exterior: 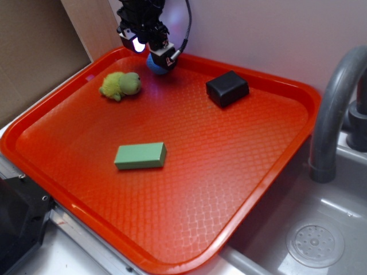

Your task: Grab the blue ball.

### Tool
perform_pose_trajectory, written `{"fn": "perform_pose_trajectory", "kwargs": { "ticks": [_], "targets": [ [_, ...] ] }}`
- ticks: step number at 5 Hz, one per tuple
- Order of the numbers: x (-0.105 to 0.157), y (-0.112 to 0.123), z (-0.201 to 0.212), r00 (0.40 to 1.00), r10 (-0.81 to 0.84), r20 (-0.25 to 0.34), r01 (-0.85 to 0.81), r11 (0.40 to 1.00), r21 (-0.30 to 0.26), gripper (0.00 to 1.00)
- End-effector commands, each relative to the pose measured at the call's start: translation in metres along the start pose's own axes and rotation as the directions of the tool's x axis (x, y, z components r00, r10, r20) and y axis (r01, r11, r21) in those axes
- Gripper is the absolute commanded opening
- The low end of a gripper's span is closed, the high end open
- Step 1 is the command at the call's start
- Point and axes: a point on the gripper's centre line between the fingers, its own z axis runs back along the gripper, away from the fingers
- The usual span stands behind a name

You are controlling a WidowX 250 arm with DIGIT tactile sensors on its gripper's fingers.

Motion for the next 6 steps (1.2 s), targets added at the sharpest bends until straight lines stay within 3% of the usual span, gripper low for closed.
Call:
{"fn": "perform_pose_trajectory", "kwargs": {
  "ticks": [1, 2, 3, 6],
  "targets": [
    [0.019, -0.012, 0.025, 0.998, -0.035, 0.052, 0.036, 0.999, -0.009, 1.0],
    [0.021, -0.009, 0.027, 0.999, -0.016, 0.045, 0.018, 0.999, -0.039, 1.0],
    [0.018, -0.008, 0.043, 0.996, -0.039, 0.075, 0.04, 0.999, -0.018, 1.0],
    [0.018, -0.008, 0.043, 0.996, -0.039, 0.075, 0.04, 0.999, -0.018, 1.0]
  ]
}}
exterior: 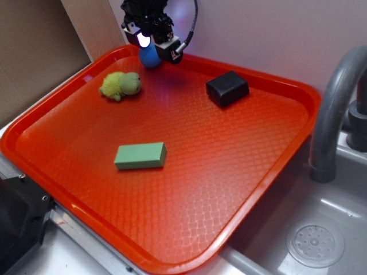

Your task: Grab the blue ball.

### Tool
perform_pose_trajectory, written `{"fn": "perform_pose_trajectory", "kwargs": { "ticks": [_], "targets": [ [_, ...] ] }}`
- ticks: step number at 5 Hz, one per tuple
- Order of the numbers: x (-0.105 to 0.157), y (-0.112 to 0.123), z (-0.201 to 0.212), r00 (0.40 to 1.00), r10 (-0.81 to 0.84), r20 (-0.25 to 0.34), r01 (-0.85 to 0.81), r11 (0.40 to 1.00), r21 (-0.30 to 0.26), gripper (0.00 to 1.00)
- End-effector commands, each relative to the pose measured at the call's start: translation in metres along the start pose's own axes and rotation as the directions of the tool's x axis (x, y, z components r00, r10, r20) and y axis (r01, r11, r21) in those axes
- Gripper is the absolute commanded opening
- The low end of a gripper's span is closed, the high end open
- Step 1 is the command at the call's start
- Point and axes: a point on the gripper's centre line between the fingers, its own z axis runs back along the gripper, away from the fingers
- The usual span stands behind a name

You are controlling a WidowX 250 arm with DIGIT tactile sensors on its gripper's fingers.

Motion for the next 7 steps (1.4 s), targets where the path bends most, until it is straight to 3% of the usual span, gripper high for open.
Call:
{"fn": "perform_pose_trajectory", "kwargs": {
  "ticks": [1, 2, 3, 5, 6, 7],
  "targets": [
    [0.009, 0.045, 0.015, 0.982, 0.166, 0.094, -0.175, 0.98, 0.09, 1.0],
    [0.008, 0.071, 0.009, 0.974, 0.196, 0.11, -0.207, 0.972, 0.107, 1.0],
    [0.017, 0.068, 0.004, 0.975, 0.183, 0.125, -0.194, 0.978, 0.081, 1.0],
    [0.021, 0.078, -0.012, 0.98, 0.177, 0.09, -0.19, 0.968, 0.161, 1.0],
    [0.023, 0.063, -0.019, 0.988, 0.131, 0.077, -0.141, 0.98, 0.144, 1.0],
    [0.024, 0.028, -0.019, 0.997, 0.045, 0.07, -0.052, 0.994, 0.101, 1.0]
  ]
}}
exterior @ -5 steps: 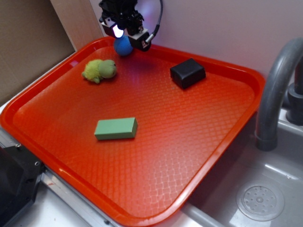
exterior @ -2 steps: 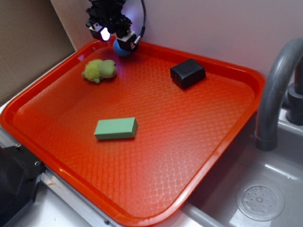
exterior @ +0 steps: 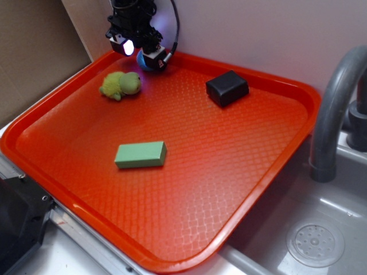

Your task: Grab the blue ball.

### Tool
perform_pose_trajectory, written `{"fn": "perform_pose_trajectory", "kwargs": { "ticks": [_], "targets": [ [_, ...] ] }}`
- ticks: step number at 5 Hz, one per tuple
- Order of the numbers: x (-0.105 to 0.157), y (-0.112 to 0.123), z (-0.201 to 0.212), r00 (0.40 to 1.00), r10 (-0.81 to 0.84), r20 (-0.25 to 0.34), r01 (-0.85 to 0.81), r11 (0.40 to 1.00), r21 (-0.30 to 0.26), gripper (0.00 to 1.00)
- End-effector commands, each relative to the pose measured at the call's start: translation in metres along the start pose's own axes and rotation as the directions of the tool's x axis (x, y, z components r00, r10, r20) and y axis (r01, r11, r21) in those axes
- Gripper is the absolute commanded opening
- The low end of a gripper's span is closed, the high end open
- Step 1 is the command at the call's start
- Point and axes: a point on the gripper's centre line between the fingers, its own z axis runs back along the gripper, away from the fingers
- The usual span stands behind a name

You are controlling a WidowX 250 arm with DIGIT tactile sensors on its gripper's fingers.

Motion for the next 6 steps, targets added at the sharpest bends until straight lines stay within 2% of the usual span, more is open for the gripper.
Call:
{"fn": "perform_pose_trajectory", "kwargs": {
  "ticks": [1, 4, 5, 6],
  "targets": [
    [0.019, -0.044, 0.033, 0.988, -0.11, 0.105, 0.115, 0.992, -0.046, 0.0],
    [0.012, -0.028, 0.056, 0.992, -0.084, 0.095, 0.089, 0.995, -0.05, 0.0],
    [-0.004, -0.029, 0.085, 0.991, -0.121, 0.065, 0.124, 0.991, -0.046, 0.0],
    [-0.037, -0.041, 0.143, 0.991, -0.118, 0.058, 0.12, 0.992, -0.036, 0.0]
  ]
}}
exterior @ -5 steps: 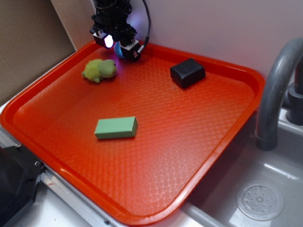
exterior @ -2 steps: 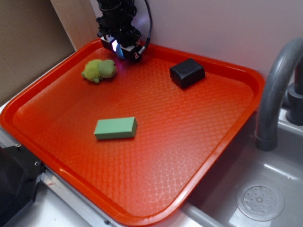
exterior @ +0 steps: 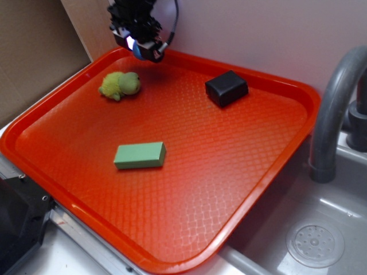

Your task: Grab the blue ball.

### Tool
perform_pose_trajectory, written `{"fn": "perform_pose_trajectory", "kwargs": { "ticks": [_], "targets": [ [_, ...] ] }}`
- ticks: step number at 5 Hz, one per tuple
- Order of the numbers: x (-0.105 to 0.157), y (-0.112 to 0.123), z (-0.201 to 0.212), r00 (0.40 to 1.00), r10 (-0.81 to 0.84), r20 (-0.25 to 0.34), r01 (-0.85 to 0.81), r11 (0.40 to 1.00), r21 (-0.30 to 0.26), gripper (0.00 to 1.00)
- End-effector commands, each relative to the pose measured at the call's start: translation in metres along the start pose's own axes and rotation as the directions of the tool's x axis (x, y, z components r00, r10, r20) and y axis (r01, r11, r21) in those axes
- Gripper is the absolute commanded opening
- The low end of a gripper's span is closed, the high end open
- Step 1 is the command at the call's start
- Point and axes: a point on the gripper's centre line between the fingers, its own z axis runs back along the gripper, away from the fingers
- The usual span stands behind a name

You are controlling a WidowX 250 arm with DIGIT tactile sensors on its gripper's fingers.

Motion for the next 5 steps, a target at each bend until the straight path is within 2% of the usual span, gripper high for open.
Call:
{"fn": "perform_pose_trajectory", "kwargs": {
  "ticks": [1, 2, 3, 4, 5],
  "targets": [
    [-0.046, -0.036, 0.142, 0.992, 0.09, -0.084, -0.082, 0.992, 0.092, 0.0],
    [-0.063, -0.057, 0.183, 0.959, 0.232, -0.163, -0.249, 0.964, -0.09, 0.0],
    [-0.08, -0.065, 0.183, 0.978, 0.184, -0.098, -0.198, 0.966, -0.164, 0.0],
    [-0.089, -0.065, 0.185, 0.994, 0.101, -0.03, -0.105, 0.96, -0.259, 0.0],
    [-0.094, -0.066, 0.185, 0.997, 0.082, -0.004, -0.08, 0.96, -0.27, 0.0]
  ]
}}
